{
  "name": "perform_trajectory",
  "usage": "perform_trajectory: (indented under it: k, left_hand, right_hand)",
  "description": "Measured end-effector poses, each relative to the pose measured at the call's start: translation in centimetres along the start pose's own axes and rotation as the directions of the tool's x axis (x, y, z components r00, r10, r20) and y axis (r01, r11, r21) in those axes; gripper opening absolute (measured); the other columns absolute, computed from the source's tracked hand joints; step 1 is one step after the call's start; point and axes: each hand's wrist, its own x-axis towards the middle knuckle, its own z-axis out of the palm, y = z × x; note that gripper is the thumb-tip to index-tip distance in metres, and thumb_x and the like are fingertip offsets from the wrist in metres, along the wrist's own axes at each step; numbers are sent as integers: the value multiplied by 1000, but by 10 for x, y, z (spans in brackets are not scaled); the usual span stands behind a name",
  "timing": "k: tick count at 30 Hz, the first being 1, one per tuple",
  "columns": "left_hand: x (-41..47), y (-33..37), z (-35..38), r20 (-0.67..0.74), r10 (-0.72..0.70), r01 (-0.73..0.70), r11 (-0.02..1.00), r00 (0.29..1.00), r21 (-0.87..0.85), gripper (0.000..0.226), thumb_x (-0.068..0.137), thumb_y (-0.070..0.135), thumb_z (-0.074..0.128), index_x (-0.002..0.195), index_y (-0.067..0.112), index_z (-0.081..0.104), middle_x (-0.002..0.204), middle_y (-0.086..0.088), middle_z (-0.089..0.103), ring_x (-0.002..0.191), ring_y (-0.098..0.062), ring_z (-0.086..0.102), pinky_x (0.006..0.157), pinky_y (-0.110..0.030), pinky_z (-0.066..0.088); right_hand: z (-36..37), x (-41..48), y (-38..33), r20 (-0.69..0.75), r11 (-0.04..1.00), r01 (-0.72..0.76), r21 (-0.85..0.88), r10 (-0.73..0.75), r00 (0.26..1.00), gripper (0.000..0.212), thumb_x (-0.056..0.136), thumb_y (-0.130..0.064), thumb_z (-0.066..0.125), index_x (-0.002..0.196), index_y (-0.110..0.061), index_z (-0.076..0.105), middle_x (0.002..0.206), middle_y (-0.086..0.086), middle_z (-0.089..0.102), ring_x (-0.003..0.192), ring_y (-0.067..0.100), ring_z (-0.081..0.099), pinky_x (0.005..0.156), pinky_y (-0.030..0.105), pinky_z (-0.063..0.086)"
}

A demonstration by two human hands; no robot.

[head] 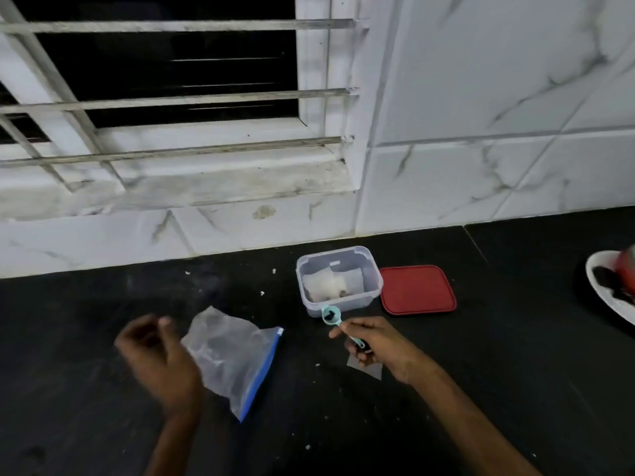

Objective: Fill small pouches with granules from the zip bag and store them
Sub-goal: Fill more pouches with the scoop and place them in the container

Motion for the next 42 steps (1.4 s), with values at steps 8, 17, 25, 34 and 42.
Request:
perform_trajectory:
  k: [8, 17, 25, 34, 42]
  left_hand:
    - [-127, -17, 99, 837, -288, -205, 885, 465, 418, 9, 95, 34, 58, 92, 41, 53, 82, 13, 67, 75, 0, 64, 73, -30, 56]
    - [-154, -52, 115, 848, -497, -270, 804, 186, 530, 14, 95, 26, 55, 107, 25, 63, 97, 9, 70, 89, -1, 65, 86, -27, 53]
    - [-166, -61, 127, 850, -491, -307, 793, 189, 526, 22, 93, 25, 57, 113, 20, 65, 111, 5, 67, 101, -10, 62, 86, -23, 48]
    - [-182, -66, 131, 871, -427, -406, 771, 242, 491, 23, 93, 23, 57, 114, 17, 64, 115, 0, 55, 96, -7, 56, 81, -13, 37]
    - [-184, -66, 135, 859, -438, -381, 770, 267, 511, 23, 94, 28, 57, 113, 18, 66, 116, 1, 58, 100, -9, 56, 85, -17, 40]
  right_hand:
    - [-64, 24, 49, -298, 979, 39, -198, -98, 950, 22, 97, -19, 52, 94, -14, 73, 91, 2, 70, 74, 8, 59, 57, 20, 44]
    - [-71, 57, 85, -265, 936, 58, -347, -157, 952, 18, 92, -18, 58, 84, -11, 73, 67, -9, 59, 58, 0, 52, 56, 22, 43]
    - [-70, 57, 107, -354, 966, 41, -257, -133, 926, 20, 95, -21, 56, 94, -17, 75, 85, -9, 72, 70, 1, 62, 62, 17, 49]
    - [-68, 50, 127, -423, 963, 93, -255, -197, 885, 17, 94, -21, 58, 91, -25, 75, 86, -12, 74, 76, -3, 65, 70, 17, 49]
    - [-61, 51, 131, -446, 948, 44, -316, -189, 875, 17, 93, -26, 57, 94, -24, 74, 90, -11, 73, 83, 2, 67, 83, 25, 53]
